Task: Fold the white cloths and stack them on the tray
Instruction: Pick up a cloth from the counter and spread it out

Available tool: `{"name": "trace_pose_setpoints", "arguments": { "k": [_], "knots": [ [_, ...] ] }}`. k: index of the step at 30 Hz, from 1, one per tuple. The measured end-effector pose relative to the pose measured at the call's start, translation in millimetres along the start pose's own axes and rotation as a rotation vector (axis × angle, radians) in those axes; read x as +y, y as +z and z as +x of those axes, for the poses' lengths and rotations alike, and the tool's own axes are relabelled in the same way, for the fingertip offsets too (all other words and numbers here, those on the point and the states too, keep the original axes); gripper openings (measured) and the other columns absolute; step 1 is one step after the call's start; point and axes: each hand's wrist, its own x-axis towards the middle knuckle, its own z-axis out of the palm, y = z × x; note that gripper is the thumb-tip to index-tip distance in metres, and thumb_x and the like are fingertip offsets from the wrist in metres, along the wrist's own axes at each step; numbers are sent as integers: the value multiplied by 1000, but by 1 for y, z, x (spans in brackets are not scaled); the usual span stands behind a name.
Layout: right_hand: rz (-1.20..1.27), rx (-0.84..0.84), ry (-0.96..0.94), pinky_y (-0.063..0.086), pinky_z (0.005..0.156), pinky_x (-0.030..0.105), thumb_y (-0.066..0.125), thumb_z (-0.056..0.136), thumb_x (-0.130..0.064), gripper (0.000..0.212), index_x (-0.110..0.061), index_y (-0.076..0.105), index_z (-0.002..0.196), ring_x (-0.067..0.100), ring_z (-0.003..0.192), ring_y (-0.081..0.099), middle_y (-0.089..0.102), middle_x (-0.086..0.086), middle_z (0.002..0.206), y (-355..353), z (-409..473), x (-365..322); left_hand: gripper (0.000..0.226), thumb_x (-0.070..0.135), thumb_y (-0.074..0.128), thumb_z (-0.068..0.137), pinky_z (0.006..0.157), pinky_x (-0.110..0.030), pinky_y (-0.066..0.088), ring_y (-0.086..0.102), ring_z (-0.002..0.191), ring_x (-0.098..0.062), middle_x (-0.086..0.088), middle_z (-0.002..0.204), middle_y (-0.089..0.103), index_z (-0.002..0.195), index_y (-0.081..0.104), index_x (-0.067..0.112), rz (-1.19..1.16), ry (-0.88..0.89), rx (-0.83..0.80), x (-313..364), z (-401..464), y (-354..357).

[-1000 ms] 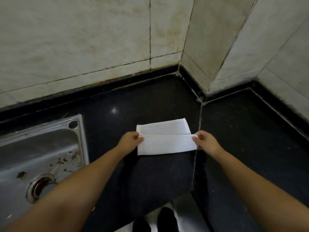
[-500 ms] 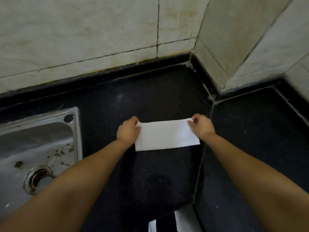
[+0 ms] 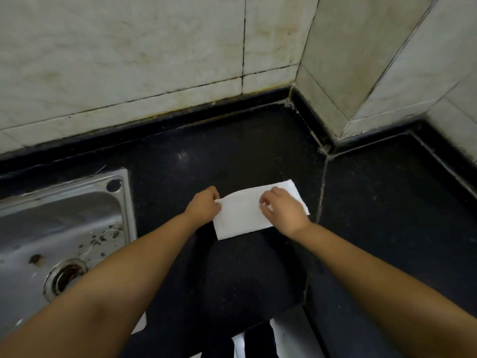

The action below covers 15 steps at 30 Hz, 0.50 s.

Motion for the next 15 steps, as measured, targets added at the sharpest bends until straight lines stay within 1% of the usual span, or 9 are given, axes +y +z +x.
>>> {"name": "trace_pose_setpoints", "arguments": {
  "k": [1, 2, 4, 6, 8, 10, 12, 15],
  "knots": [
    [19, -57, -52, 42, 84, 29, 50, 95, -26, 21, -13, 60, 109, 21, 106, 52, 57, 5, 108, 7, -9, -16, 7, 10, 54, 88, 63, -27, 40, 53, 86, -20, -3, 89, 55, 93, 49, 13, -73, -4, -12, -1, -4, -1],
    [21, -103, -98, 41, 85, 30, 50, 95, -27, 22, -13, 60, 108, 21, 105, 53, 58, 5, 108, 15, -18, -32, 9, 11, 56, 88, 63, -27, 41, 53, 86, -19, -1, 88, 54, 94, 51, 13, -122, -8, -17, -2, -7, -2],
    [2, -152, -149, 42, 84, 31, 50, 95, -31, 26, -13, 59, 111, 22, 104, 54, 58, 6, 110, 33, -31, -59, 14, 13, 59, 88, 74, -30, 47, 56, 90, -20, -3, 95, 57, 102, 55, 11, -217, -42, -25, -4, -12, -4],
    [-33, -169, -128, 43, 83, 34, 51, 94, -37, 34, -11, 55, 116, 24, 104, 54, 57, 8, 113, 51, -40, -75, 14, 14, 58, 90, 82, -34, 50, 60, 96, -23, -7, 103, 61, 104, 57, 10, -328, -96, -39, -6, -14, -4],
    [-108, -171, -74, 43, 84, 37, 51, 93, -43, 42, -9, 51, 117, 28, 104, 52, 54, 11, 114, 65, -45, -83, 13, 13, 55, 92, 78, -33, 52, 62, 95, -24, -11, 105, 63, 104, 60, 9, -403, -147, -42, -8, -16, -3],
    [-175, -149, -28, 42, 84, 38, 50, 93, -44, 45, -7, 47, 119, 29, 106, 51, 53, 13, 115, 75, -45, -87, 15, 10, 54, 92, 68, -28, 50, 61, 89, -22, -12, 101, 63, 104, 62, 6, -460, -169, -40, -7, -18, -2],
    [-212, -131, 4, 42, 83, 38, 49, 95, -37, 38, -7, 46, 119, 29, 106, 52, 53, 13, 117, 79, -40, -89, 13, 8, 53, 93, 65, -25, 49, 59, 86, -22, -13, 98, 62, 101, 62, 4, -500, -175, -38, -6, -21, -2],
    [-231, -125, 11, 42, 81, 37, 44, 97, -23, 22, -8, 49, 113, 29, 103, 56, 57, 12, 114, 78, -32, -90, 9, 8, 53, 93, 74, -31, 52, 59, 86, -21, -12, 98, 62, 97, 61, 6, -536, -194, -41, -4, -23, -4]
  ]
}}
